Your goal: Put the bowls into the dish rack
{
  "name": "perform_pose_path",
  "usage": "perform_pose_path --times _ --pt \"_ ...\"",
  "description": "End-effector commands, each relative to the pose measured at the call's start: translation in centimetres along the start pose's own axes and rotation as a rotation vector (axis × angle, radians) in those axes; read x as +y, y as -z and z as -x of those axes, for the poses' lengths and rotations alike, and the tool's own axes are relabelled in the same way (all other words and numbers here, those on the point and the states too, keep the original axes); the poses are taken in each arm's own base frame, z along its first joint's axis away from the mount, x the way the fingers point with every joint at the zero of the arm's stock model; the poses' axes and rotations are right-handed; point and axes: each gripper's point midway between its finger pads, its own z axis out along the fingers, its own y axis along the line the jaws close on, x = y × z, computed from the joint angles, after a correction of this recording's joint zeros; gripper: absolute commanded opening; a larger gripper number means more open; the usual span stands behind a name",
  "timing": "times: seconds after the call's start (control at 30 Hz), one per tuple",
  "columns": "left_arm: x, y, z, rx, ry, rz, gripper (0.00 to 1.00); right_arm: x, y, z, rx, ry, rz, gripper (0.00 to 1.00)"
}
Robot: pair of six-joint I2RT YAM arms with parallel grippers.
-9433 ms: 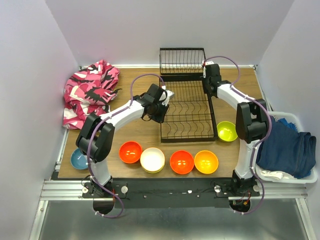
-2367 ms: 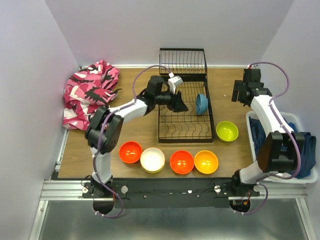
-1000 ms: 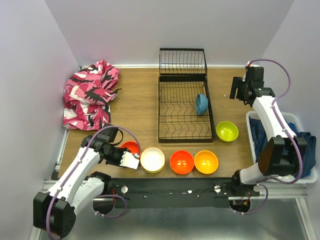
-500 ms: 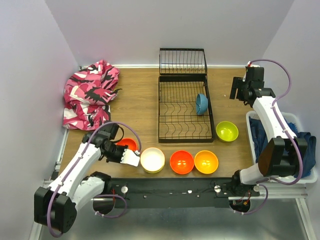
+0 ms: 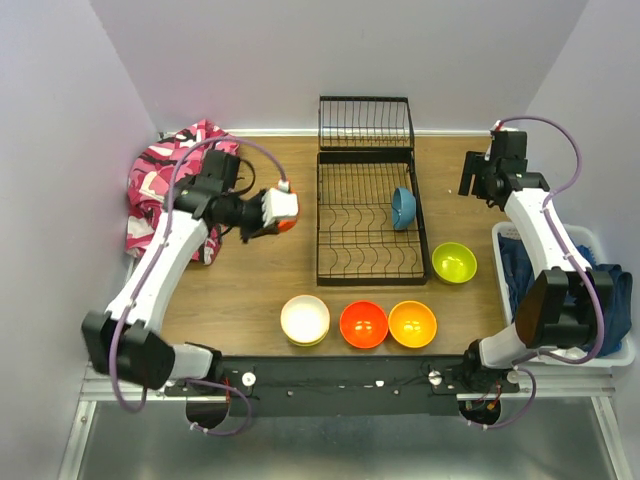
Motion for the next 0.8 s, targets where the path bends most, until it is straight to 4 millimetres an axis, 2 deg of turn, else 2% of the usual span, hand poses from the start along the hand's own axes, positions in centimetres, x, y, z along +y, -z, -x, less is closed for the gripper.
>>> perform_pose_path --times 0.0,0.03,0.07,0.1,0.13,0.2,0.3,0.53,0.57,0.67,0.77 --pt "4.1 -3.6 8.6 -0.37 0.231 -0.005 0.0 -0.1 0.0 1.0 -0.015 -0.015 -0.007 0.84" --pt "5.3 -4.6 9.6 -0.417 0.218 -0.004 0.0 -0.2 0.0 1.0 -0.018 -0.015 -0.01 0.84" --pt "5.0 -5.5 10.9 -0.456 0.22 -0.042 0.0 -0.3 0.2 1.1 -0.021 -0.017 -0.016 0.84" --pt "4.7 -6.1 11.5 -0.479 0.313 -0.076 0.0 -0.3 0.1 0.8 -0.018 -0.015 -0.017 0.84" --pt "6.0 -6.7 13.0 -0.545 0.283 -0.06 0.0 -0.4 0.1 0.7 -0.014 -0.015 -0.021 0.84" --pt "6.0 -7.4 14.7 -0.6 0.398 -0.113 0.0 -0.6 0.1 0.5 -0.012 -0.015 -0.029 0.84" --pt "7.8 -8.9 16.1 -0.664 0.432 -0.116 0.0 -0.8 0.2 0.5 -0.014 -0.012 -0.042 0.84" --pt "10.8 -12.9 15.4 -0.745 0.66 -0.14 0.0 -1.5 0.3 0.8 -0.018 0.004 -0.079 0.85" --pt "10.9 -13.2 15.4 -0.756 0.74 -0.158 0.0 -1.6 0.2 0.8 -0.016 0.006 -0.085 0.85" --pt "11.2 -14.7 15.1 -0.798 0.839 -0.193 0.0 -1.8 0.2 0.7 -0.008 0.014 -0.094 0.85" --pt "11.0 -16.0 14.8 -0.821 0.861 -0.204 0.0 -2.0 0.1 0.7 -0.001 0.024 -0.106 0.85"
